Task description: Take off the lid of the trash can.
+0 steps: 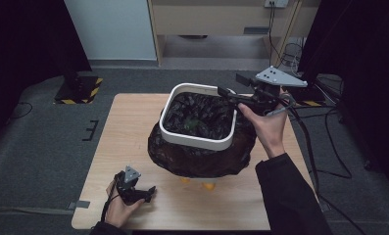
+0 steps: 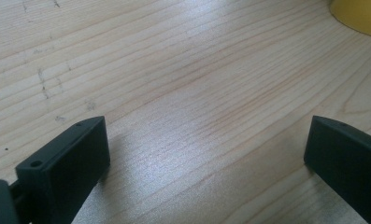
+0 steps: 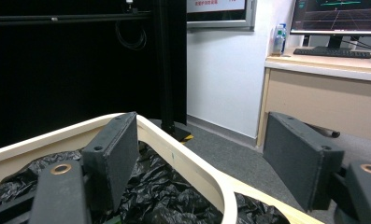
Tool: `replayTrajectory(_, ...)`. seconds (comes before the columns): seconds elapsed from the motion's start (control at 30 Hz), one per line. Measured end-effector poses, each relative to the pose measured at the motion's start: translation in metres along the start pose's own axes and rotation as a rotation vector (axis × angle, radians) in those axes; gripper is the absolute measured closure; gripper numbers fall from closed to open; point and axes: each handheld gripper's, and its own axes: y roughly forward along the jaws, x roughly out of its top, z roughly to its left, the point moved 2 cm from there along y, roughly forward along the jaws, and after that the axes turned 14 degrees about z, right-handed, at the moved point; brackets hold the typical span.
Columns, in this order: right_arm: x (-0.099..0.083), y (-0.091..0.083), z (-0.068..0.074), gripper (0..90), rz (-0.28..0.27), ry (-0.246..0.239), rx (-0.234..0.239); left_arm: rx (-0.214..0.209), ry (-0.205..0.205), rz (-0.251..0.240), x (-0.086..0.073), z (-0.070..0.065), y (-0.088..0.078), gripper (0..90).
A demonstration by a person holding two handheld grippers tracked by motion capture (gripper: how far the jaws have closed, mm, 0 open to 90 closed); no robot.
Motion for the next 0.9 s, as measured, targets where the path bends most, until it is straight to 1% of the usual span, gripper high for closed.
replayTrajectory(0.23, 0.004, 0.007, 0.004, 26.5, 0.017, -0.01, 0.002, 0.003, 0.002, 0.001, 0.0, 0.0, 0.0, 0.0)
replayTrajectory(0.3, 0.005, 0.01, 0.005, 26.5, 0.01, 0.001, 0.015, 0.003, 0.005, 0.001, 0.0, 0.0, 0.0, 0.0)
replayTrajectory(0.37, 0.005, 0.012, 0.005, 26.5, 0.013, -0.001, 0.016, 0.003, 0.004, 0.001, 0.0, 0.0, 0.0, 0.0)
replayTrajectory(0.43, 0.004, 0.015, 0.006, 26.5, 0.025, -0.002, 0.016, 0.003, 0.004, 0.001, 0.0, 0.0, 0.0, 0.0)
replayTrajectory(0.6, 0.003, 0.019, 0.005, 26.5, 0.033, -0.005, 0.016, 0.003, 0.004, 0.001, 0.0, 0.0, 0.0, 0.0)
replayTrajectory(0.77, 0.003, 0.023, 0.006, 27.2, 0.046, 0.009, 0.028, 0.003, 0.004, 0.001, 0.0, 0.0, 0.0, 0.0)
replayTrajectory(0.9, 0.001, 0.028, 0.005, 27.4, 0.072, 0.005, 0.03, 0.003, 0.004, 0.001, 0.0, 0.0, 0.0, 0.0)
